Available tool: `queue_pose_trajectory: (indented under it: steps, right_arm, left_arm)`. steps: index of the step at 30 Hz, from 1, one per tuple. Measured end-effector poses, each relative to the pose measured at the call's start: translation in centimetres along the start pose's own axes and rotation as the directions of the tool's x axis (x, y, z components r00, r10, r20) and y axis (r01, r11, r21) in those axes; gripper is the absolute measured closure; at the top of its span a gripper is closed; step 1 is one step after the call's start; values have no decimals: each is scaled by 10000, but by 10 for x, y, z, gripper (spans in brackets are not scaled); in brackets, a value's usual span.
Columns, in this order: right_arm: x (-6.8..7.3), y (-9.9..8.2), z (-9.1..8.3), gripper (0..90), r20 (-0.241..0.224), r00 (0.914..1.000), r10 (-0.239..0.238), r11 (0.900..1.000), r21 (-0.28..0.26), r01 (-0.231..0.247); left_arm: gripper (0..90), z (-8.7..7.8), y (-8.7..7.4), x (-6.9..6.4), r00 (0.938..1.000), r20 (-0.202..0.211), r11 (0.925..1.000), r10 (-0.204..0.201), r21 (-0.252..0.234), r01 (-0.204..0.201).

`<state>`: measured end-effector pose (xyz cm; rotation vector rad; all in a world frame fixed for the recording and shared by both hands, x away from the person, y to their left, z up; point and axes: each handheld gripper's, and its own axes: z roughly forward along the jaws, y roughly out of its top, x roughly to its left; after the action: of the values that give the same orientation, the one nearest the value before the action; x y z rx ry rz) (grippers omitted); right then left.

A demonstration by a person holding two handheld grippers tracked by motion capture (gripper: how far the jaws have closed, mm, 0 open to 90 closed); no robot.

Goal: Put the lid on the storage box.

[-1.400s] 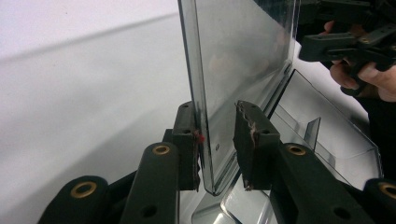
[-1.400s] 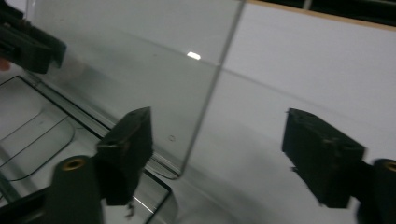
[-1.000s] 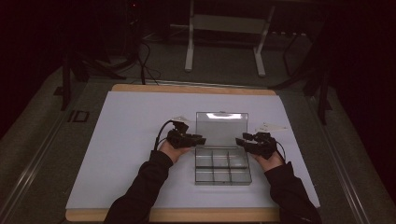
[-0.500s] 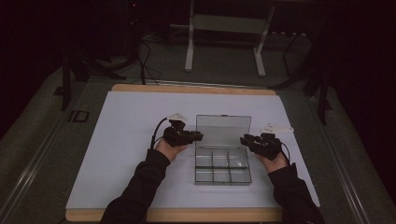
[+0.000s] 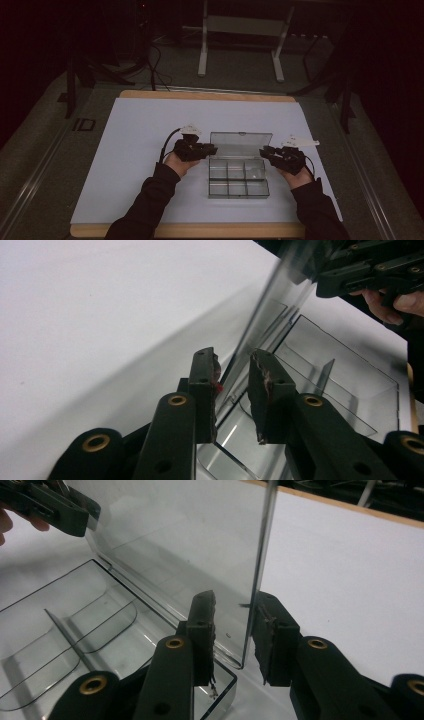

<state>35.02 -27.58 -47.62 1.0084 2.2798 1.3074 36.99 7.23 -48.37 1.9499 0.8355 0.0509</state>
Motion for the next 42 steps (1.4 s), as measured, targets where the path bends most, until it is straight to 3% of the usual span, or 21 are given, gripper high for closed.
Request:
queue_pose_trajectory:
  steps: [8, 17, 29, 37, 42]
  right_arm:
    - [3, 1, -16, 765, -86, 9993, -368, 9993, -104, 367]
    - [5, -2, -20, 789, -181, 9982, -577, 9983, -63, 576]
    - [9, -14, -25, 803, -489, 9964, -696, 9975, 108, 702]
    - [8, -25, -25, 802, -827, 9954, -476, 9984, 280, 501]
    - [6, -33, -23, 784, -992, 9947, -275, 9985, 436, 320]
  left_arm:
    - [738, -8, -6, -6, 9997, -131, 9998, 182, 67, -181]
    - [751, -13, -12, -11, 9980, -369, 9984, 510, 256, -501]
    - [755, -17, -22, -24, 9893, -684, 9899, 1286, 688, -1239]
    - [753, -17, -28, -28, 9877, -762, 9860, 1365, 1064, -1281]
    - [633, -15, -32, -26, 9902, -855, 9873, 1101, 1245, -990]
